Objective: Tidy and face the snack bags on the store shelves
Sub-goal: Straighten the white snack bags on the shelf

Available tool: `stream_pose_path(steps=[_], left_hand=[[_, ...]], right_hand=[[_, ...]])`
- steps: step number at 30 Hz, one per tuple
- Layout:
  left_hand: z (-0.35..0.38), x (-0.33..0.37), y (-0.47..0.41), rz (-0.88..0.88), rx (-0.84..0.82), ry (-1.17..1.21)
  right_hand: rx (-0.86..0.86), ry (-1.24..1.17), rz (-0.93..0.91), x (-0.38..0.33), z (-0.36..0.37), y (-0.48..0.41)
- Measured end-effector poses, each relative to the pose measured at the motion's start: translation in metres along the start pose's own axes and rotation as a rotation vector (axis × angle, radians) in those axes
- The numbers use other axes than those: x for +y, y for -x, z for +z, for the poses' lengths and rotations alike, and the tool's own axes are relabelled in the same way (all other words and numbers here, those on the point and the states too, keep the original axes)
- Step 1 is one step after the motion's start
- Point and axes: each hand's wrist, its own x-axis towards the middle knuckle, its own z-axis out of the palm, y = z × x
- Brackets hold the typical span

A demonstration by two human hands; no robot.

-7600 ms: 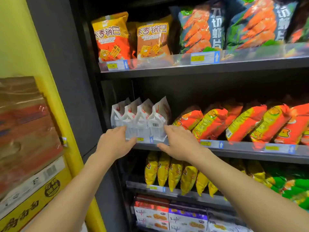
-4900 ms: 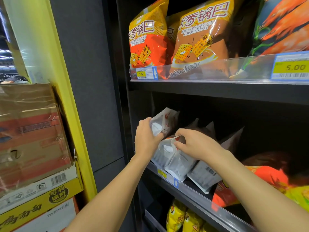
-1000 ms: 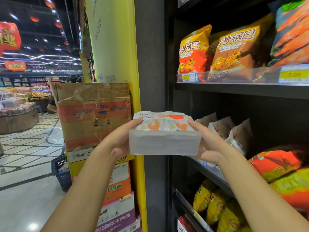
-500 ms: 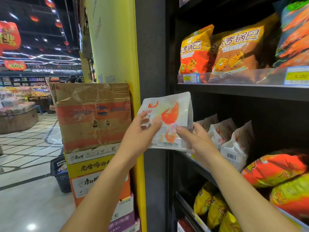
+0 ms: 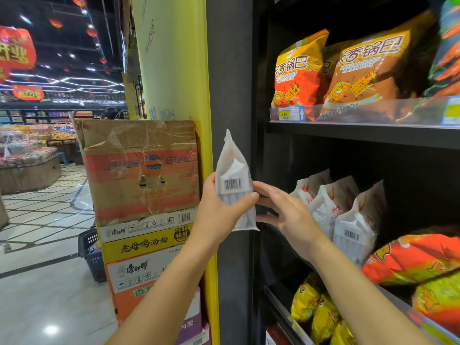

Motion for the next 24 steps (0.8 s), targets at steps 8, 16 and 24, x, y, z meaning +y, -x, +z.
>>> stream_pose_path(steps=[8, 16, 24], left_hand=[[-0.02, 0.001, -0.007, -0.105, -0.079, 0.267], [-0.047, -0.01, -0.011, -0.233, -0.251, 0.553], [-0.06, -0.015, -0.017, -0.378, -0.169, 0.409]], right_hand=[[0.233, -0.002, 0.058, 0.01, -0.009, -0.017], [-0.016, -0.344, 0.333, 0.008, -0.025, -0.016], [0.022, -0.458, 0.452, 0.002, -0.029, -0.015]])
